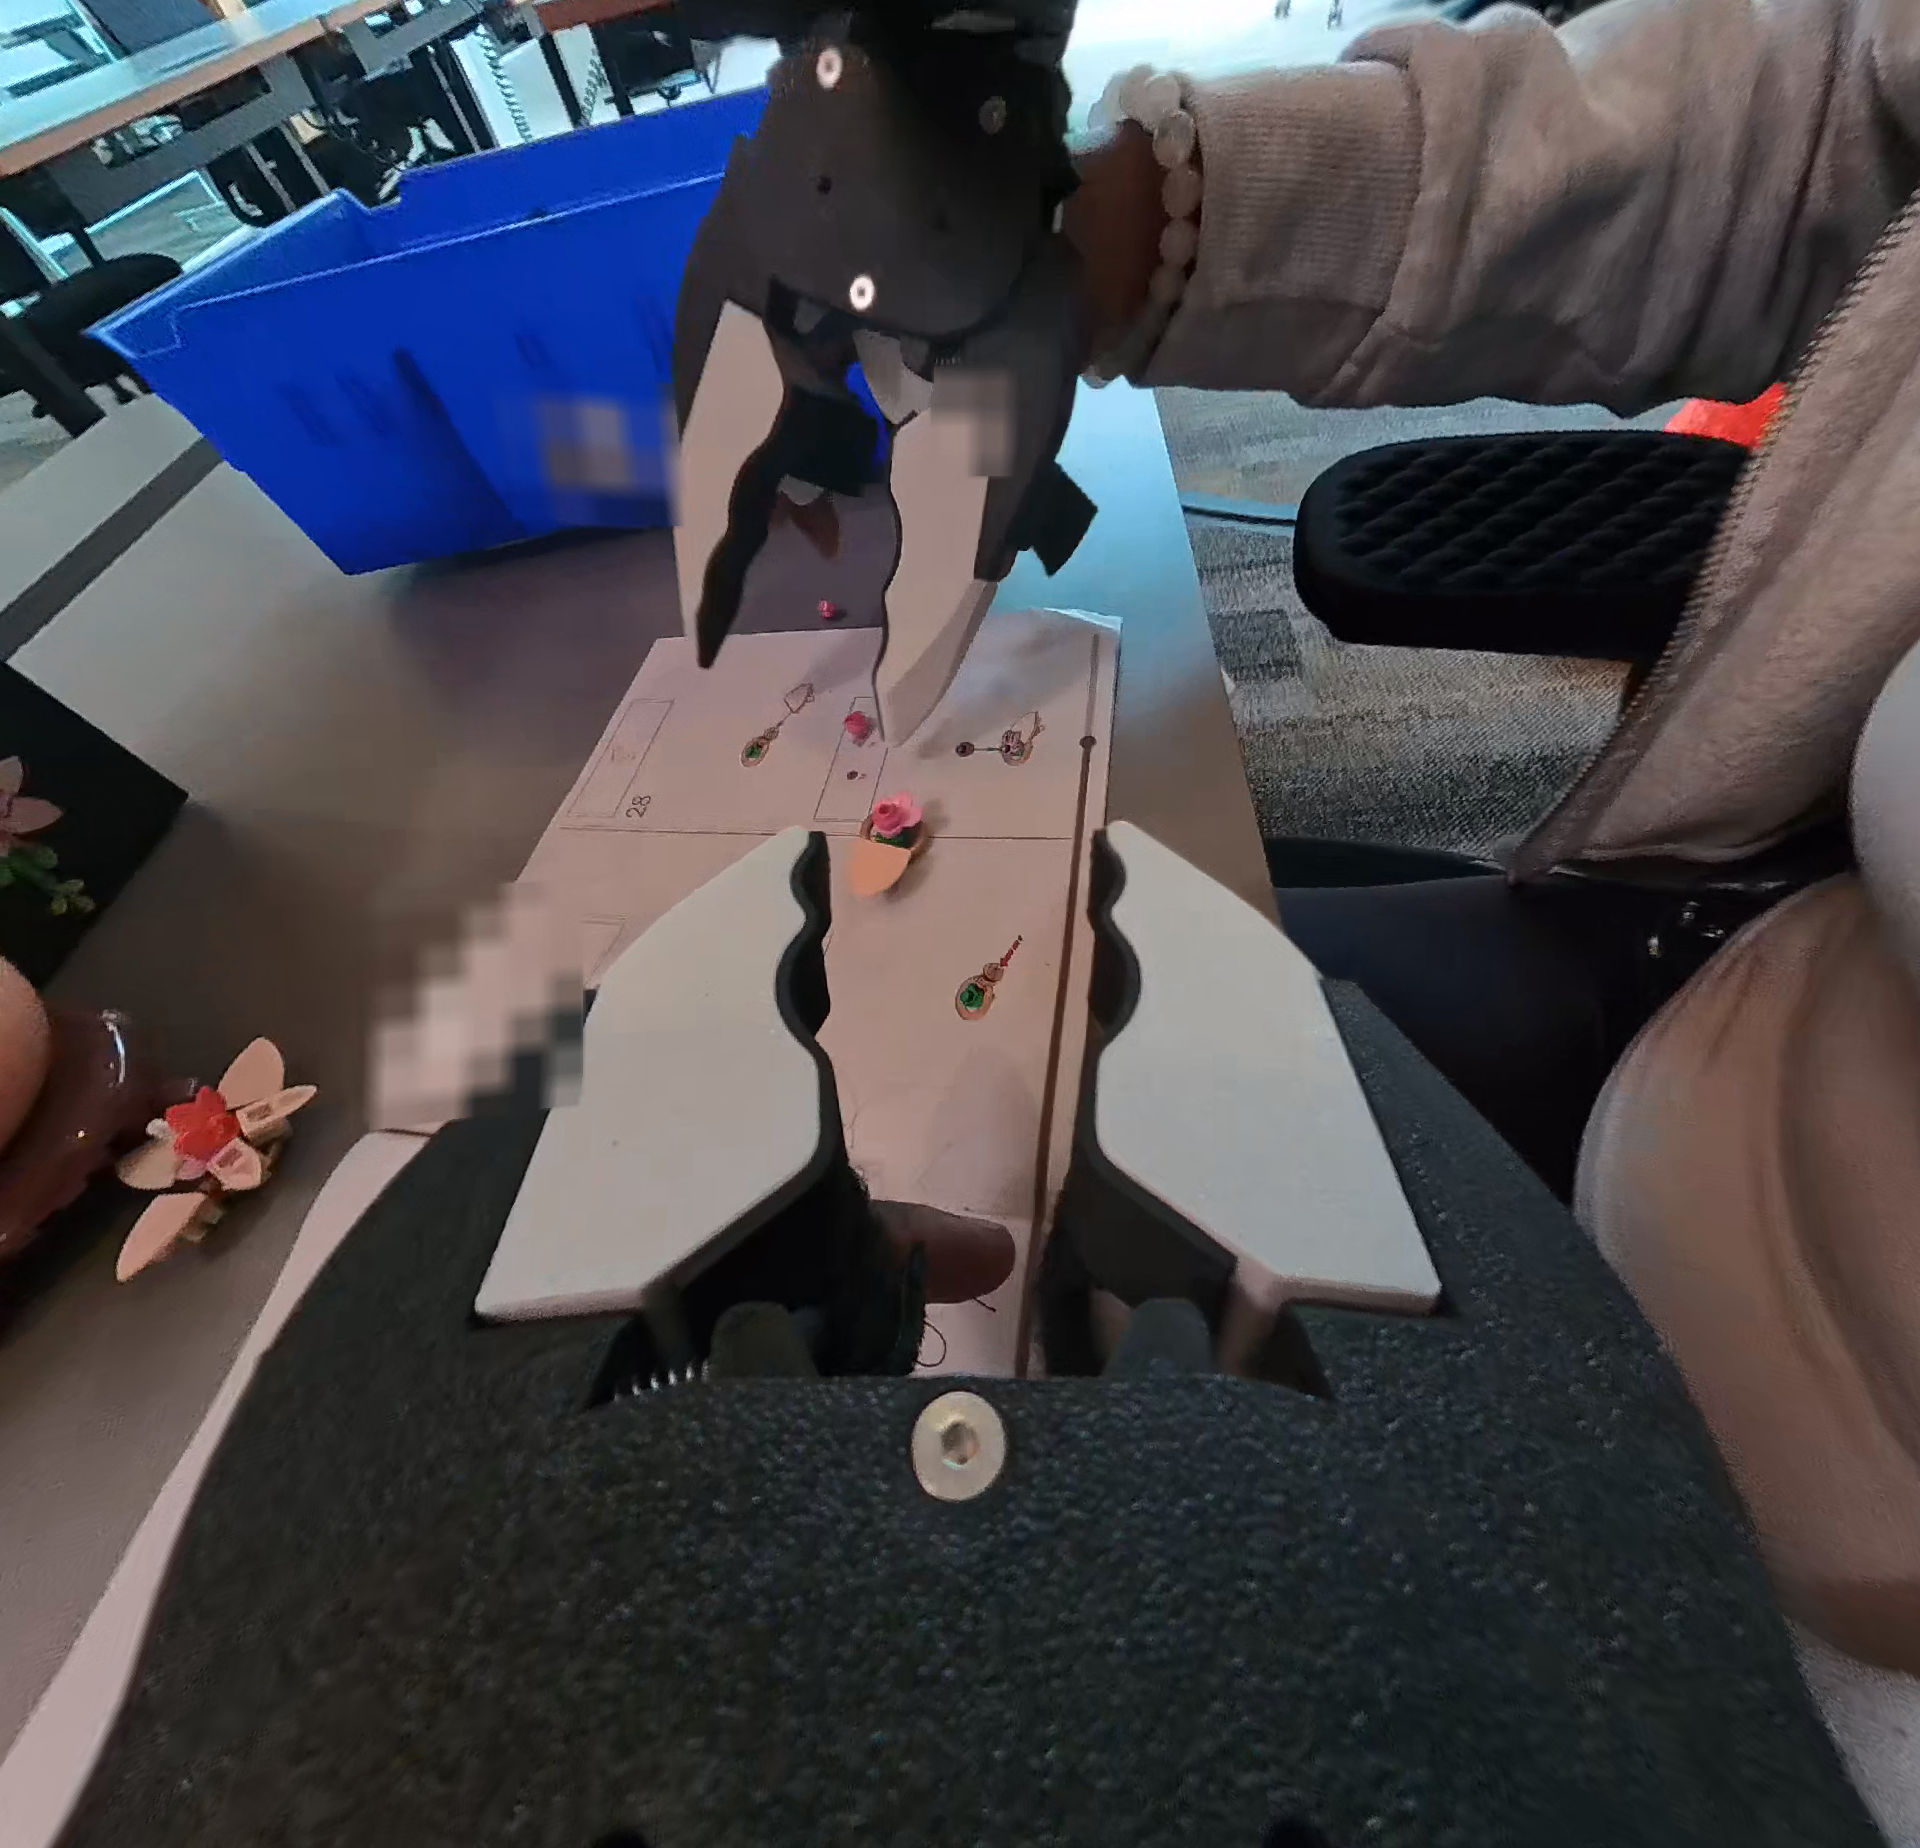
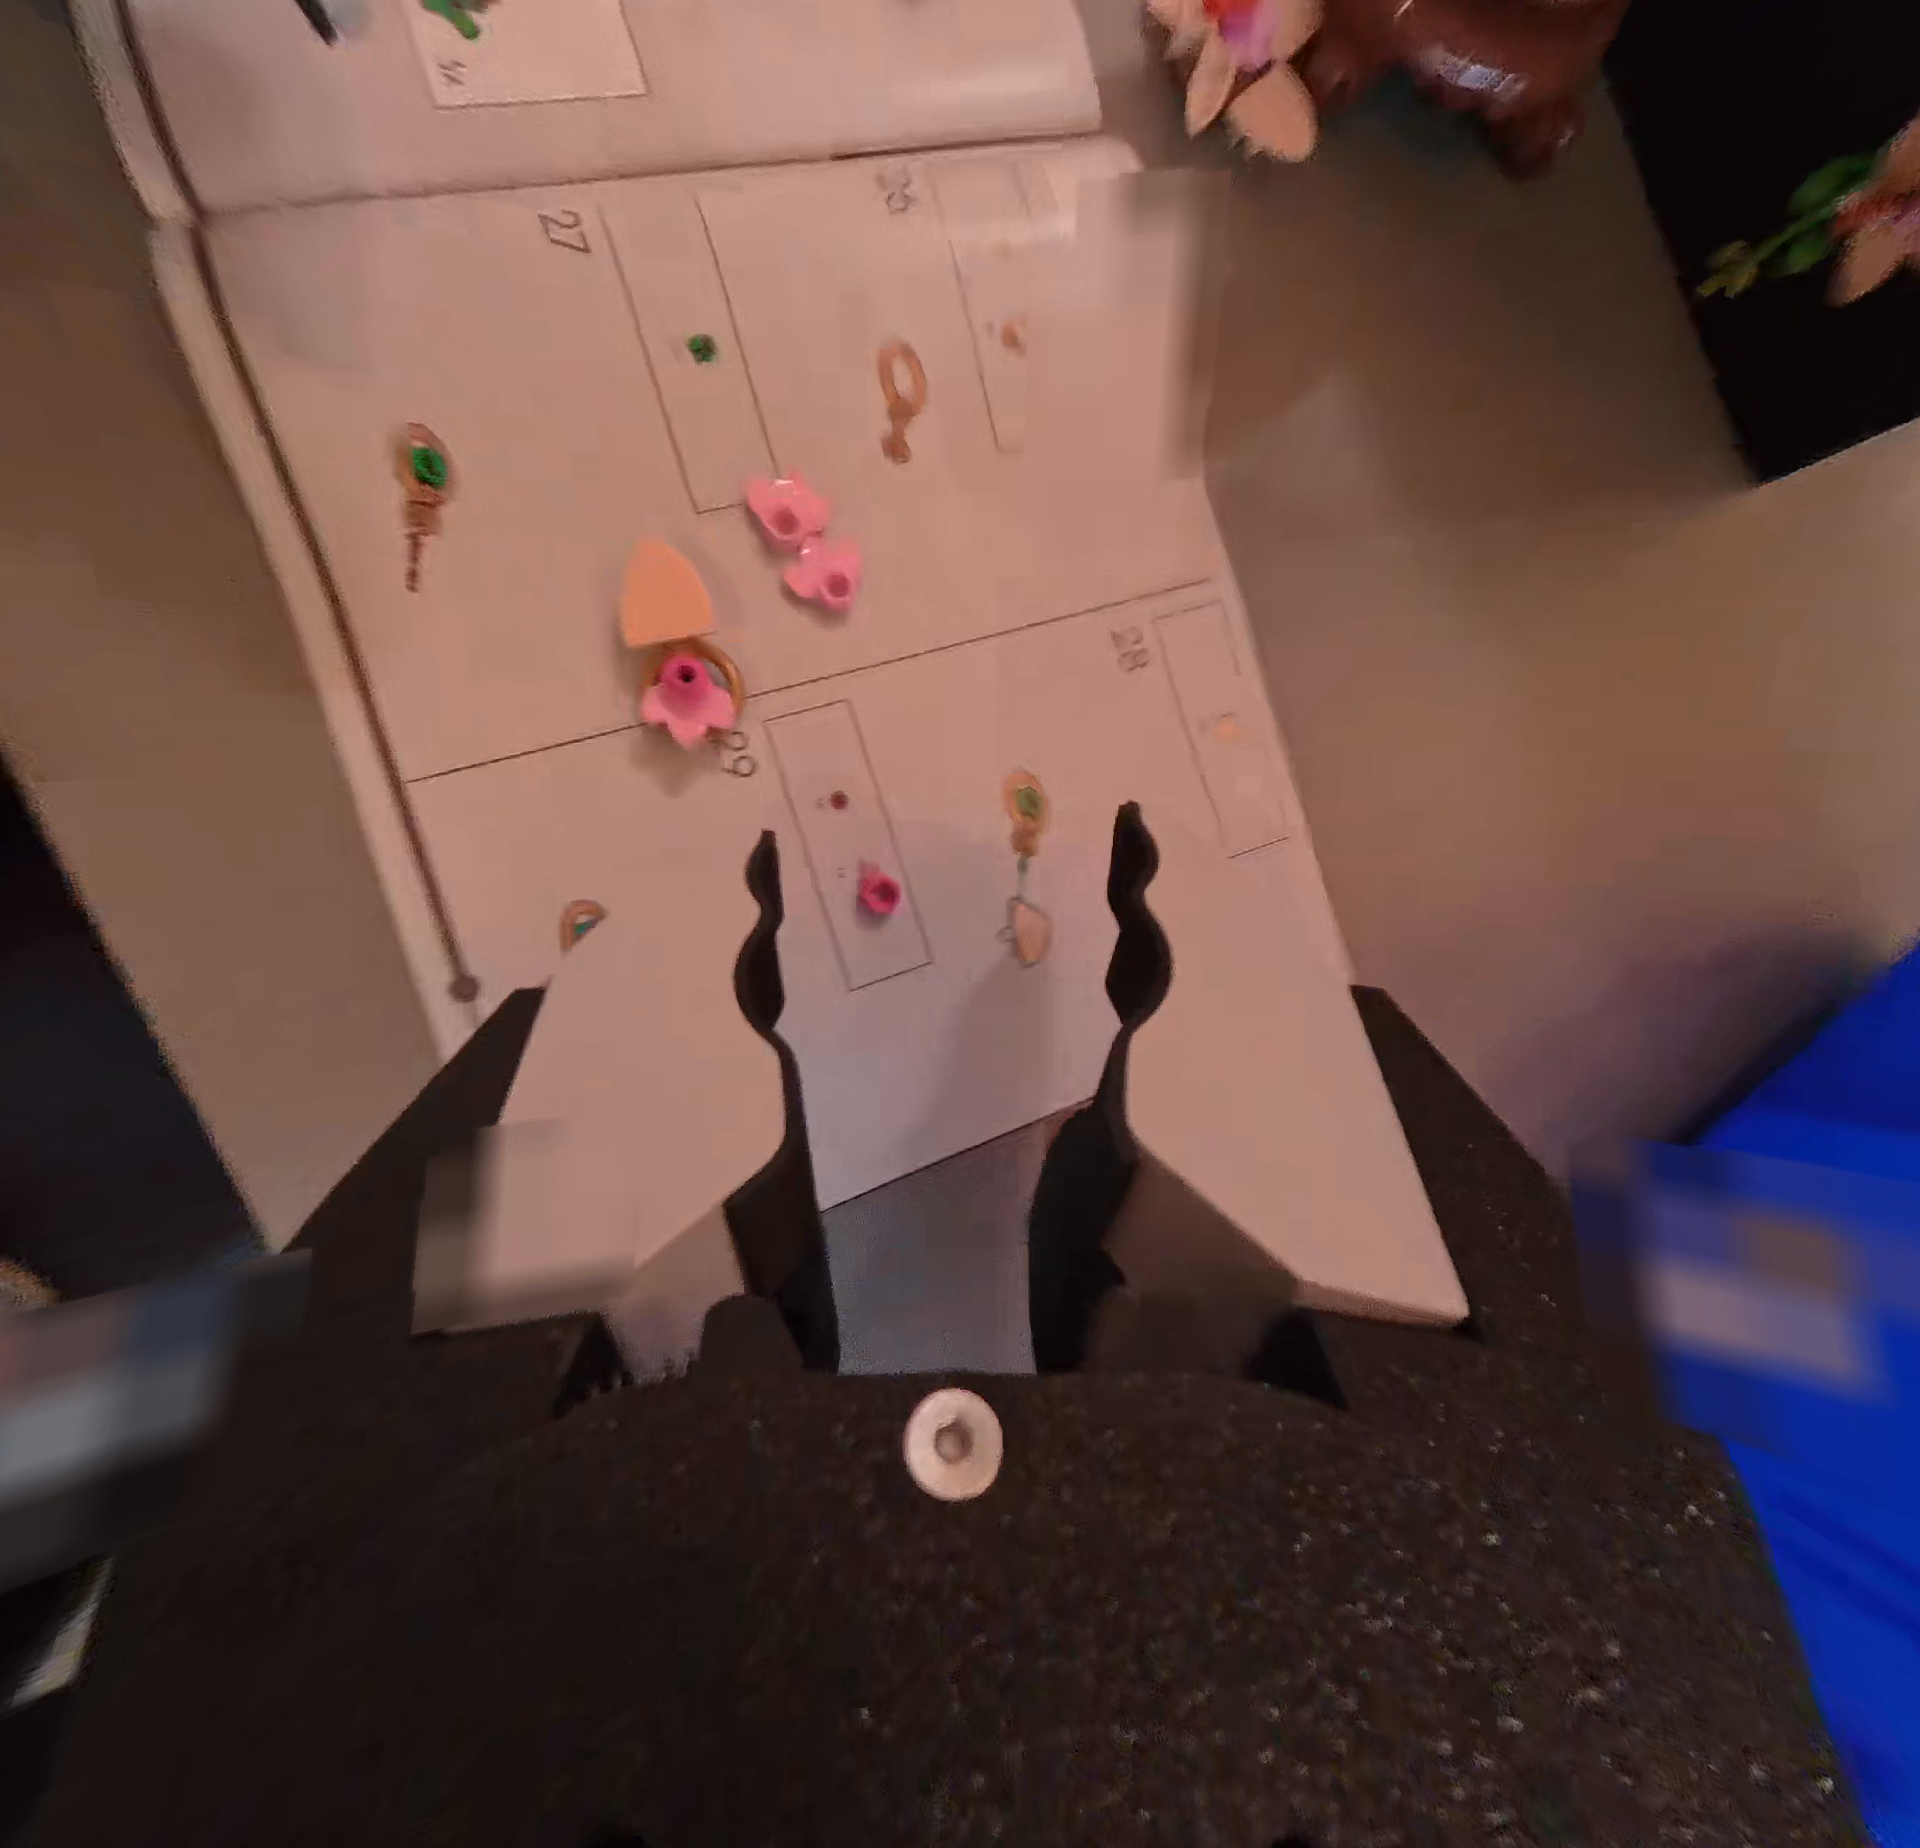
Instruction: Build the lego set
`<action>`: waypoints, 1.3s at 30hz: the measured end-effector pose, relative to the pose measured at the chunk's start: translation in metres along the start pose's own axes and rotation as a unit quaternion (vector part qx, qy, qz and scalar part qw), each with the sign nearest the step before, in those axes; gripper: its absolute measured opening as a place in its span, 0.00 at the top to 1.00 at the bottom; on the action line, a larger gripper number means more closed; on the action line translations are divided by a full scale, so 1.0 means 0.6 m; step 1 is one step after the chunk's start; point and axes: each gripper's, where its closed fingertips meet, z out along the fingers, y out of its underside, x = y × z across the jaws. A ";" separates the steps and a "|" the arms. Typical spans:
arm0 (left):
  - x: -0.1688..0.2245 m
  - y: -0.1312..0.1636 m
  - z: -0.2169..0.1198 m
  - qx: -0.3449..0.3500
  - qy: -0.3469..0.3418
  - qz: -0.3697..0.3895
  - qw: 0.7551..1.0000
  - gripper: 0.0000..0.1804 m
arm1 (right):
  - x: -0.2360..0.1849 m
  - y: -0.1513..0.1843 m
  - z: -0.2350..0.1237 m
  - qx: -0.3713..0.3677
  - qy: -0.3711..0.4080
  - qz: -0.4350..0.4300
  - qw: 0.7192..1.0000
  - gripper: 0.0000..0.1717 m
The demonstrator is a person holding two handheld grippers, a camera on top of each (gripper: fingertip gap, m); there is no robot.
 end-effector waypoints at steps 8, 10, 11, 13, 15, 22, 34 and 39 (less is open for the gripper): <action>-0.004 -0.018 0.051 -0.008 0.029 0.028 0.999 0.83 | -0.021 -0.068 -0.049 0.156 0.056 -0.103 0.981 0.71; -0.002 -0.015 0.065 -0.026 0.036 0.032 0.999 0.80 | -0.027 -0.074 -0.057 0.161 0.058 -0.113 0.979 0.73; -0.007 -0.007 0.065 -0.047 0.026 0.035 0.998 0.78 | -0.027 -0.071 -0.059 0.151 0.058 -0.109 0.981 0.79; -0.019 0.015 0.047 -0.081 -0.005 0.037 0.996 0.77 | -0.047 -0.067 -0.063 0.154 0.016 -0.083 0.984 0.83; -0.024 0.033 0.017 -0.084 -0.026 0.022 0.996 0.78 | -0.073 -0.060 -0.058 0.140 -0.050 -0.034 0.988 0.81; -0.036 0.053 -0.050 -0.047 -0.089 -0.032 0.994 0.78 | -0.075 -0.040 -0.002 0.049 -0.128 0.018 0.990 0.79; -0.030 0.030 -0.071 0.020 -0.094 -0.031 0.995 0.78 | -0.081 -0.030 0.028 -0.043 -0.154 -0.017 0.987 0.90; -0.025 0.019 -0.083 0.040 -0.093 -0.023 0.995 0.77 | -0.083 -0.031 0.029 -0.056 -0.165 -0.019 0.984 0.90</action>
